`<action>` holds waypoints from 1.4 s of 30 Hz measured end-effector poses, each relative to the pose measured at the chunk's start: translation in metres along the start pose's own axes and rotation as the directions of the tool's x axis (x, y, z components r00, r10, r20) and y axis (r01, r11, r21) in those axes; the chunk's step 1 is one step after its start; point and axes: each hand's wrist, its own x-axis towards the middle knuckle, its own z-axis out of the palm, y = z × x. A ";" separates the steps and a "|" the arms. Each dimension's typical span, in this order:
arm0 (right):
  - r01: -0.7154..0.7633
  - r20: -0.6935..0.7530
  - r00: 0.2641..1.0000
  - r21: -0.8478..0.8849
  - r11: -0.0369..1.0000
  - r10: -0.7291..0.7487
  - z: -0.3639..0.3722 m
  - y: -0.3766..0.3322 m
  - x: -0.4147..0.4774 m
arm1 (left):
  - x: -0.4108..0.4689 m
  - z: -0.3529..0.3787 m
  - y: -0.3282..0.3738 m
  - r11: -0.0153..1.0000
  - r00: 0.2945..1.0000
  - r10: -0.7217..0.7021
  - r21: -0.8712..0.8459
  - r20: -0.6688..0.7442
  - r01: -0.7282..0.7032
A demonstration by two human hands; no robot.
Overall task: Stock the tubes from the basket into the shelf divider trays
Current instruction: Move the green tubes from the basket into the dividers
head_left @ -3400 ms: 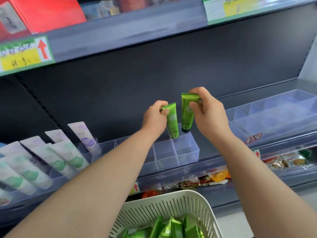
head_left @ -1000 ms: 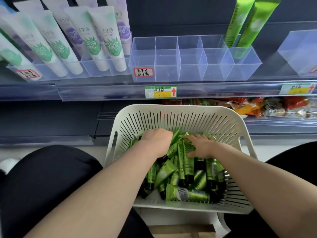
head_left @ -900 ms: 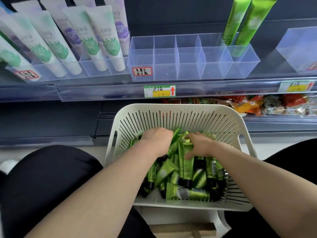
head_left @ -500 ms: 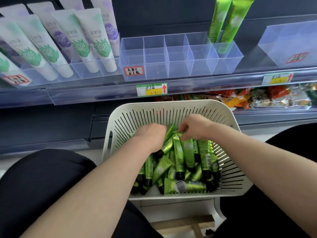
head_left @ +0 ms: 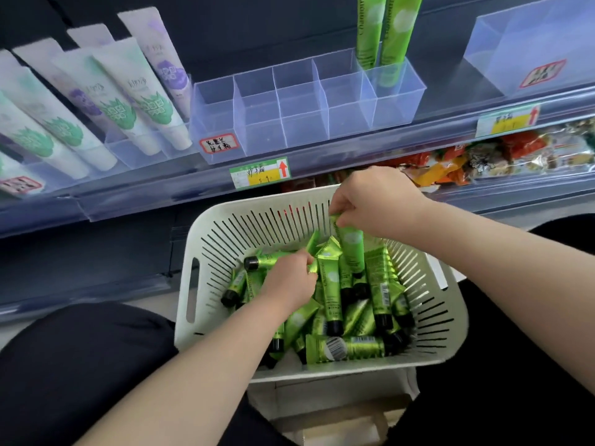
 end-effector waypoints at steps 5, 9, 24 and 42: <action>-0.002 0.058 0.998 0.016 1.000 0.001 0.008 0.012 0.001 | 0.015 0.025 0.013 0.996 0.994 -0.090 0.016 -0.053 0.091; -0.028 0.066 0.997 0.043 0.999 0.025 0.010 0.024 -0.002 | 0.024 0.040 0.025 0.975 0.979 -0.188 0.104 -0.078 0.196; 0.046 -0.147 0.989 0.114 0.992 -0.029 -0.014 0.015 -0.017 | -0.008 -0.029 0.038 0.969 0.942 -0.133 -0.239 -0.309 0.059; 0.027 -0.788 0.612 0.117 0.993 0.076 -0.151 0.050 -0.012 | 0.033 -0.209 0.202 0.759 0.633 0.173 -0.308 -0.754 -0.574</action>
